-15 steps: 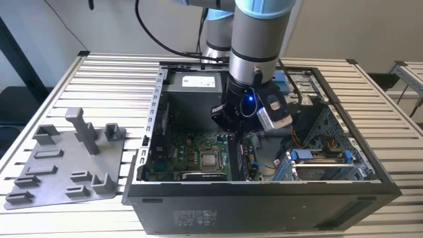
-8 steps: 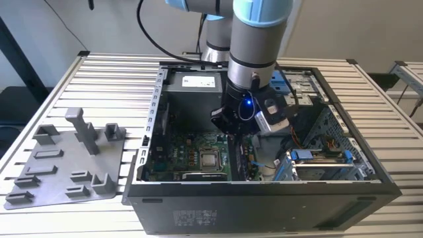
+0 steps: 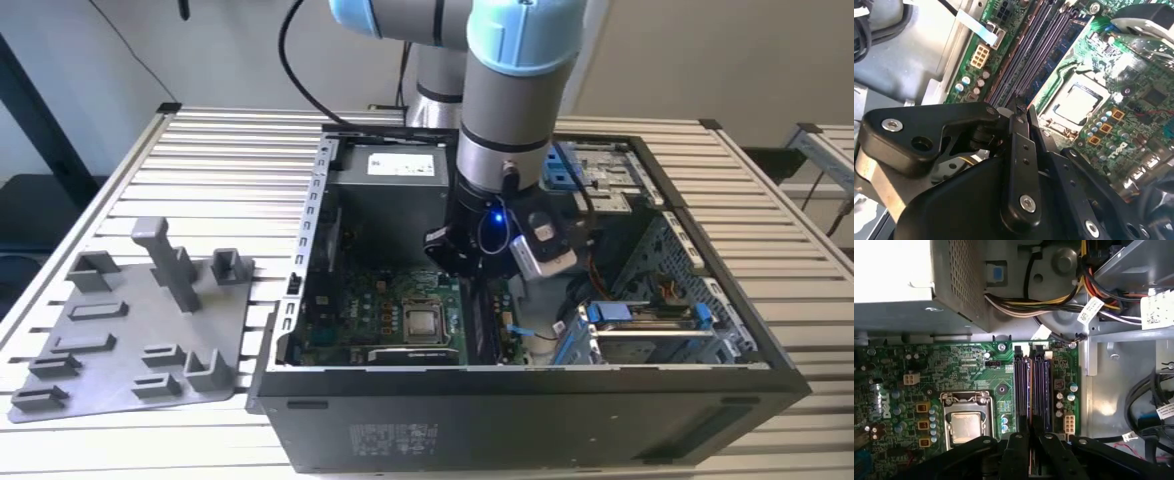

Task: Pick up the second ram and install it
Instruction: 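Insert the second ram into the second slot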

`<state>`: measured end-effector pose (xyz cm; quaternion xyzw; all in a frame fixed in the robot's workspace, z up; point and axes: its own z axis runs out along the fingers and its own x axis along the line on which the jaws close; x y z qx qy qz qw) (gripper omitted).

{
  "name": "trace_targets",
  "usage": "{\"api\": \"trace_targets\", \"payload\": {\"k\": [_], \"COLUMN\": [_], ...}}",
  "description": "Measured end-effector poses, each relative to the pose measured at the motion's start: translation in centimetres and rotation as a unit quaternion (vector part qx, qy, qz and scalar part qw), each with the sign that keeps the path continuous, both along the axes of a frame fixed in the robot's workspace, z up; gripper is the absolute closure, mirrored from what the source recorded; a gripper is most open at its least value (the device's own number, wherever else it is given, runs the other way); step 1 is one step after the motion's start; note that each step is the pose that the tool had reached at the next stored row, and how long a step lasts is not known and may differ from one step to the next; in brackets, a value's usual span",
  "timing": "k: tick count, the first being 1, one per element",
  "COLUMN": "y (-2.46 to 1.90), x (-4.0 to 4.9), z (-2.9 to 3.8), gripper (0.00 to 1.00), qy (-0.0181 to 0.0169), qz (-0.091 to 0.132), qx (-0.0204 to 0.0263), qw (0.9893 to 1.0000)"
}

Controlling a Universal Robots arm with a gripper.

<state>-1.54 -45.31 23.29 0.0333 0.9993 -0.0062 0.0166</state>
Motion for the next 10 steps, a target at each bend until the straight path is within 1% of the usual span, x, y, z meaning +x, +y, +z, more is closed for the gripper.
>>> {"api": "trace_targets", "payload": {"k": [5,10], "y": [-0.24,-0.26], "x": [-0.05,-0.05], "z": [-0.88,-0.91], "gripper": [0.85,0.85], "qy": [0.0,0.0001], "qz": [0.0,0.0], "qx": [0.0,-0.0001], "qw": [1.0,1.0]}}
